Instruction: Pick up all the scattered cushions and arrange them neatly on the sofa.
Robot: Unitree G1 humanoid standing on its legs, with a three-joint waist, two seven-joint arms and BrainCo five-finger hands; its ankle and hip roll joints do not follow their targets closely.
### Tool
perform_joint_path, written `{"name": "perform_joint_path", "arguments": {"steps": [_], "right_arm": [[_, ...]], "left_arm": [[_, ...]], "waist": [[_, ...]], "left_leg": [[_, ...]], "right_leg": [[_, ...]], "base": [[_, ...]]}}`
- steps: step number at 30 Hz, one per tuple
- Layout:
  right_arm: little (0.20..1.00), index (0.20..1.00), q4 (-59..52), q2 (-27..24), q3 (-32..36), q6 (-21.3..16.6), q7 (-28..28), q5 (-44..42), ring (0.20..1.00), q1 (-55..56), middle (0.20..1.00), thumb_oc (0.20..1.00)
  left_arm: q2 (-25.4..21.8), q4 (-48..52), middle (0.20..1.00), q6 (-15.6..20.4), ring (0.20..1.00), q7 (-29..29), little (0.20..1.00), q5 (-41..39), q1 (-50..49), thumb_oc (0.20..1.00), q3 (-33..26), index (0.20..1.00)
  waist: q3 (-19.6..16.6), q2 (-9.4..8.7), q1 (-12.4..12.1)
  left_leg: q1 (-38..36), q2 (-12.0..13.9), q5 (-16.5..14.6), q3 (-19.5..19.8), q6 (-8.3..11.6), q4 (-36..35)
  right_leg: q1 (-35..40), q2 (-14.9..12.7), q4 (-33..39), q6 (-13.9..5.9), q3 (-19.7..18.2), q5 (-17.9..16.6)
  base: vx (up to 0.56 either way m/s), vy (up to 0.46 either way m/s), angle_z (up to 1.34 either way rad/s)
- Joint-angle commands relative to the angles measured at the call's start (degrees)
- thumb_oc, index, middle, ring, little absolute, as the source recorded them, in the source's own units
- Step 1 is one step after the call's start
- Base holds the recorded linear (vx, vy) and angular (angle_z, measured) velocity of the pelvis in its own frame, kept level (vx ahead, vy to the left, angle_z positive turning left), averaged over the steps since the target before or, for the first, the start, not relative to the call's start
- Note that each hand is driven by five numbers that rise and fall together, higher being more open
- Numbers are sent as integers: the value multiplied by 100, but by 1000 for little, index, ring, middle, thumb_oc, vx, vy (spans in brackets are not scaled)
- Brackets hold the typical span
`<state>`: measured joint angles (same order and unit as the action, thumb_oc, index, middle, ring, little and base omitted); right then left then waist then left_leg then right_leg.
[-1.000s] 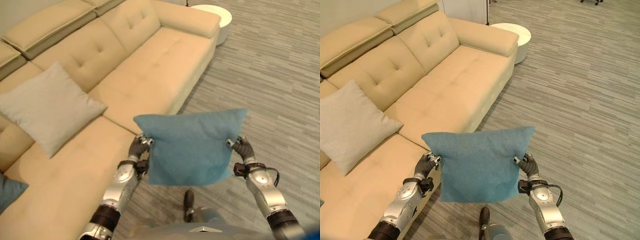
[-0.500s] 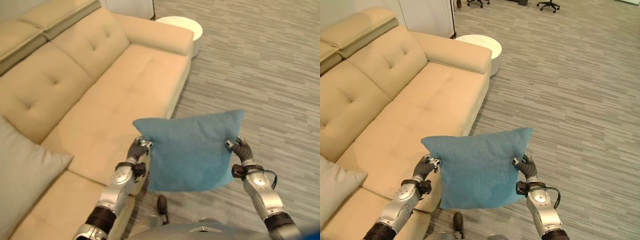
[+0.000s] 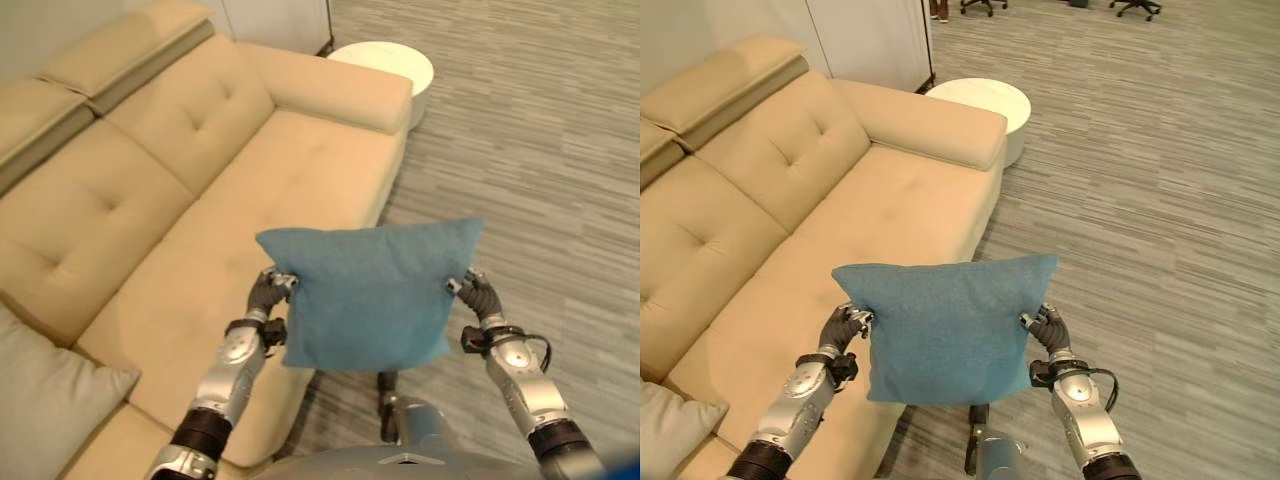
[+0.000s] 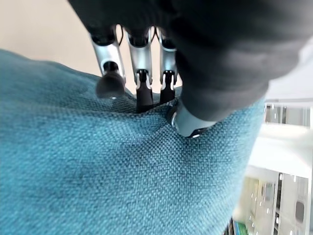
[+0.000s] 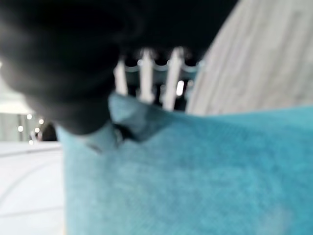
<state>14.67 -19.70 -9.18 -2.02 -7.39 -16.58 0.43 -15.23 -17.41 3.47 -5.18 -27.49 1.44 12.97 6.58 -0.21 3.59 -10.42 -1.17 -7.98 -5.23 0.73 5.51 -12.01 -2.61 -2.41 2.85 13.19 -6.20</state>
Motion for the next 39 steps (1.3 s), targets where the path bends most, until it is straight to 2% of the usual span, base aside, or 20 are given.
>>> {"name": "perform_joint_path", "arguments": {"steps": [1,2,3,4,6,7,8,9,12,16,19,22,23,24,25,27,29,33,36,39], "right_arm": [[200,200,-667,62,27,-626,110,-45,200,-392,200,200],[200,200,-666,-5,54,-632,34,-131,200,-397,200,200],[200,200,-672,-51,91,-603,-23,-178,200,-403,200,200],[200,200,-671,-48,95,-603,-22,-178,200,-407,200,200],[200,200,-682,-62,180,-638,-43,-207,200,-371,200,200],[200,200,-667,-68,269,-659,-140,-190,200,-321,200,200],[200,200,-606,-83,279,-666,-130,-236,200,-327,200,200],[200,200,-616,-79,391,-684,-258,-197,200,-314,200,200],[200,200,-773,-4,330,-693,-162,-223,200,-390,200,200],[200,200,-730,57,312,-685,-162,-150,200,-465,200,200],[200,200,-676,122,249,-633,-89,-95,200,-571,200,200],[200,200,-704,151,237,-589,-11,-29,200,-592,200,200],[200,200,-703,152,238,-589,-11,-29,200,-596,200,200],[200,200,-700,207,230,-598,18,-9,200,-567,200,200],[200,200,-699,218,220,-600,18,-4,200,-573,200,200],[200,200,-682,220,247,-608,0,-10,200,-597,200,200],[200,200,-685,197,249,-641,-32,-27,200,-644,200,200],[200,200,-650,111,300,-653,-71,9,200,-656,200,200],[200,200,-621,64,364,-671,-70,-43,200,-628,200,200],[200,200,-601,12,467,-681,-42,-103,200,-514,200,200]], "left_arm": [[-41,578,200,551,200,294,200,-17,471,200,256,200],[-24,573,200,550,200,237,200,-39,503,200,295,200],[-6,563,200,530,200,211,200,-59,558,200,342,200],[-9,561,200,530,200,210,200,-60,564,200,344,200],[21,529,200,506,200,232,200,-22,598,200,399,200],[24,528,200,498,200,230,200,17,657,200,462,200],[-14,567,200,509,200,238,200,37,587,200,404,200],[-65,589,200,502,200,143,200,165,583,200,376,200],[-80,728,200,537,200,174,200,-19,593,200,361,200],[-135,780,200,560,200,209,200,10,521,200,246,200],[-235,873,200,545,200,197,200,12,393,200,124,200],[-299,953,200,525,200,220,200,24,296,200,76,200],[-301,953,200,524,200,220,200,24,299,200,74,200],[-326,937,200,537,200,202,200,46,289,200,82,200],[-320,923,200,541,200,195,200,48,300,200,86,200],[-285,922,200,558,200,192,200,22,315,200,98,200],[-274,922,200,583,200,189,200,0,361,200,118,200],[-224,848,200,633,200,180,200,38,610,200,210,200],[-224,866,200,676,200,212,200,85,732,200,271,200],[-193,941,200,670,200,192,200,64,729,200,269,200]], "waist": [[-280,-288,148],[-198,-401,92],[-128,-464,16],[-144,-479,27],[-150,-568,5],[-135,-556,-16],[-171,-466,4],[-158,-474,0],[-153,-425,26],[-265,-427,-63],[-273,-397,-247],[-210,-337,-255],[-224,-337,-256],[-143,-279,-204],[-139,-270,-183],[-138,-247,-90],[-120,-243,-16],[-53,-268,263],[-54,-333,318],[-161,-346,343]], "left_leg": [[856,485,285,-273,425,1329],[1309,573,480,-259,388,2152],[1643,537,323,-359,273,2233],[1671,517,347,-354,265,2225],[1955,462,96,-571,139,1784],[2237,582,345,-975,181,1289],[2042,615,323,-1245,192,937],[2197,738,535,-1341,273,972],[2029,561,484,-1122,240,710],[1641,339,365,-1132,114,254],[1384,205,245,-1102,-67,95],[1197,106,170,-977,-238,-19],[1219,109,192,-980,-238,-27],[1114,107,143,-795,-287,-39],[1070,93,120,-718,-289,-37],[990,28,96,-470,-272,-52],[979,-24,97,-248,-245,-66],[866,-223,71,458,-171,-110],[814,-349,-22,776,-118,-42],[870,-314,26,1075,-23,-14]], "right_leg": [[644,-123,106,-818,-229,301],[853,-80,161,-658,-195,434],[1049,-80,212,-639,-172,544],[1025,-98,215,-641,-164,535],[1172,-170,329,-714,-69,598],[1340,-158,446,-762,51,650],[1327,-100,422,-799,109,719],[1485,-72,436,-831,129,842],[1326,-142,270,-845,239,745],[1358,-220,216,-940,198,756],[1274,-394,-480,-1057,186,898],[887,-587,-1480,-1241,72,599],[866,-583,-1469,-1235,71,580],[540,-514,-2062,-1275,-231,565],[462,-446,-2050,-1220,-375,645],[305,-210,-1631,-1079,-806,790],[169,-124,-1043,-1079,-1185,667],[-171,141,-436,-1305,-2405,291],[4,3,-238,-1296,-2336,229],[149,18,-262,-1230,-2204,272]], "base": [[168,-214,29],[231,-184,33],[225,-183,38],[168,-67,21],[175,-3,14],[224,41,17],[299,39,22],[202,3,5],[112,115,9],[159,123,-13],[128,166,6],[85,150,38],[89,110,61],[104,72,64],[162,76,48],[158,-1,80],[166,-39,101],[164,-46,104],[110,-80,122],[85,-144,88]]}}
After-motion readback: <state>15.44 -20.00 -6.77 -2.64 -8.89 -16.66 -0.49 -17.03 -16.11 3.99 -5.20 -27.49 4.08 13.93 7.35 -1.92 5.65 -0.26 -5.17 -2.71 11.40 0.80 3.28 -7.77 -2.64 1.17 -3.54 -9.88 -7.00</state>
